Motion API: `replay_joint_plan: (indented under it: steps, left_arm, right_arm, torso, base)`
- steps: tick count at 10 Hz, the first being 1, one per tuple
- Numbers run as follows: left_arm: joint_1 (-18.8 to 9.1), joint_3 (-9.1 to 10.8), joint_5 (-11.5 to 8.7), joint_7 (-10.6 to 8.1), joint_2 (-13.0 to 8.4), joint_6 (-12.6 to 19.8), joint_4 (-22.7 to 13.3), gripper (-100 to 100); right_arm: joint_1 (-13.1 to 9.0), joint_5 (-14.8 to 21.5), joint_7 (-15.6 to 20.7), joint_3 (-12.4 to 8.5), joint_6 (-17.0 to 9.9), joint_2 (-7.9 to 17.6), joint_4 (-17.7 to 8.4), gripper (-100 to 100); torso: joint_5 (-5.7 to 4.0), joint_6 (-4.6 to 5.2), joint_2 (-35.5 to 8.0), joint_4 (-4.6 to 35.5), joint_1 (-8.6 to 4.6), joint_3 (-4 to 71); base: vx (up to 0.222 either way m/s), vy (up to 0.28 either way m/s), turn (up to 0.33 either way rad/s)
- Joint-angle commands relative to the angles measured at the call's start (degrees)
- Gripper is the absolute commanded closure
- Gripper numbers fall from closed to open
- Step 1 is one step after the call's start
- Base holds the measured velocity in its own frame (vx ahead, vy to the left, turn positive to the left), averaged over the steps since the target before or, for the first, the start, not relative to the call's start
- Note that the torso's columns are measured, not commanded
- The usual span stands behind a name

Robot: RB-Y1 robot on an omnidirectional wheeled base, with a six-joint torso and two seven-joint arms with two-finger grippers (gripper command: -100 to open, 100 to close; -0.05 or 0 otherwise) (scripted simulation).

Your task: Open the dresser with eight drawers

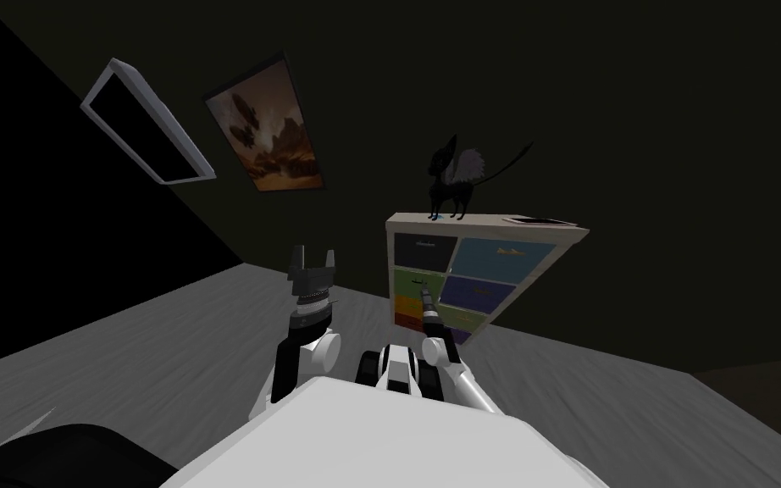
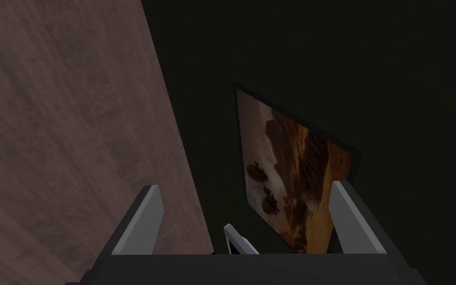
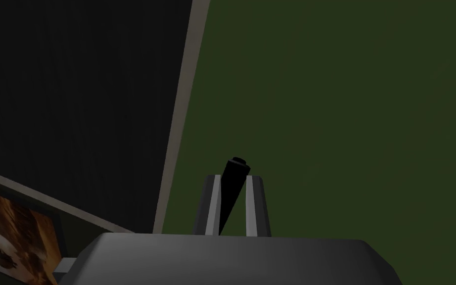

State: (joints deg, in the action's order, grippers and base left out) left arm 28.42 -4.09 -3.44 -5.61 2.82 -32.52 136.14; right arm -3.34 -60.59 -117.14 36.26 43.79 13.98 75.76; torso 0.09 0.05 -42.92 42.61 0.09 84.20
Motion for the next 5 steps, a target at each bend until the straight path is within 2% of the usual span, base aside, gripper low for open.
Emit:
replay_joint_plan:
  steps: [1, 2, 3, 5]
  left_arm:
    - [0.00, 0.00, 0.00, 0.00, 0.00, 0.00, 0.00, 0]
    - [-0.01, 0.00, 0.00, 0.00, 0.00, 0.00, 0.00, 0]
    - [-0.01, 0.00, 0.00, 0.00, 0.00, 0.00, 0.00, 0]
    - [0.00, 0.00, 0.00, 0.00, 0.00, 0.00, 0.00, 0]
  right_arm:
    - [-0.81, -0.11, 1.06, -0.47, -0.86, -0.47, 1.16, 100]
    - [-1.06, -0.16, 1.47, -0.61, -1.26, -0.67, 1.60, 100]
    - [-0.05, -0.33, 1.43, -0.26, -1.67, -0.46, 1.24, 100]
    - [-0.06, -0.11, 1.70, 0.04, -1.57, -0.58, 1.92, 100]
  torso:
    - [0.03, 0.06, -0.06, 0.12, -0.03, -0.02]
    - [0.06, 0.07, -0.11, 0.25, -0.01, -0.04]
    - [0.09, 0.07, -0.14, 0.34, 0.03, -0.05]
    - [0.06, 0.05, 0.20, 0.13, 0.00, 0.17]
  base:
    - [-0.209, 0.017, -0.040]
    - [-0.217, 0.025, -0.049]
    - [-0.097, 0.014, -0.002]
    - [-0.170, 0.020, -0.034]
